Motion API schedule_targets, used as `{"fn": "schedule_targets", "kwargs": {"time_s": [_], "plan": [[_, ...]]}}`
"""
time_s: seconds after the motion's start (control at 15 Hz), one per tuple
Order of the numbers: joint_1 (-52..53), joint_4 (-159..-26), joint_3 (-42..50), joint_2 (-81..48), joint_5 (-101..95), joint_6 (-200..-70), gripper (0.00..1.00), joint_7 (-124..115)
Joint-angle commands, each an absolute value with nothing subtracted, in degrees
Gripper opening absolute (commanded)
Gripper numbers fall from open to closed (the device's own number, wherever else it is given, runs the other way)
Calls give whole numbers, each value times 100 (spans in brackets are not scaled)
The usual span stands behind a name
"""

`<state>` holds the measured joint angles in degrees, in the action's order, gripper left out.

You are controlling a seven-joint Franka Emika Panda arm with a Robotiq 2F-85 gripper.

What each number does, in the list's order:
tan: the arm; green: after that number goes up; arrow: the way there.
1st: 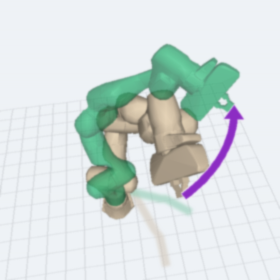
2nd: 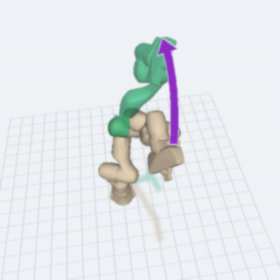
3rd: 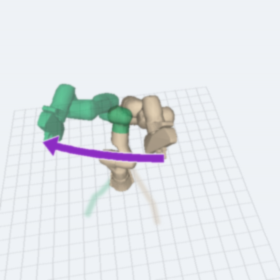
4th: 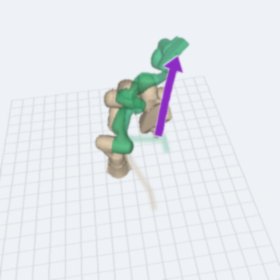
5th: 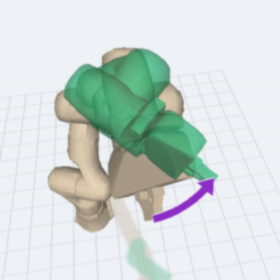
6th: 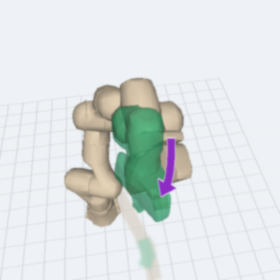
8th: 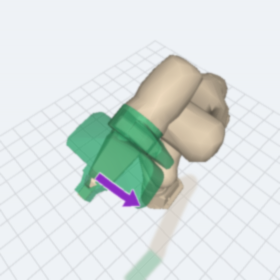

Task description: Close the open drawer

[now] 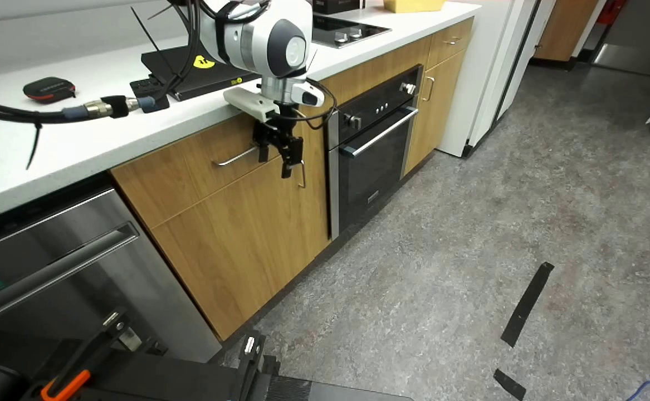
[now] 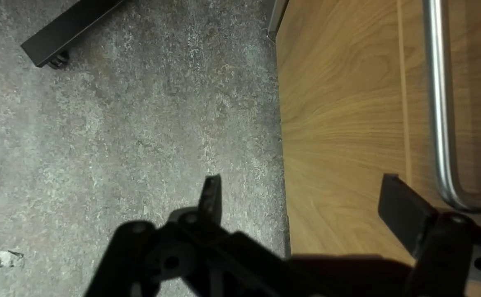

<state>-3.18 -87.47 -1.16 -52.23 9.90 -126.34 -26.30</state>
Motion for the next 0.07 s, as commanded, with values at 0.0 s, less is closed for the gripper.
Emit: {"fn": "schedule_targets", "kwargs": {"time_s": [0.0], "plan": [[-189, -8703, 42, -5241, 1145, -12594, 100, -2541]]}}
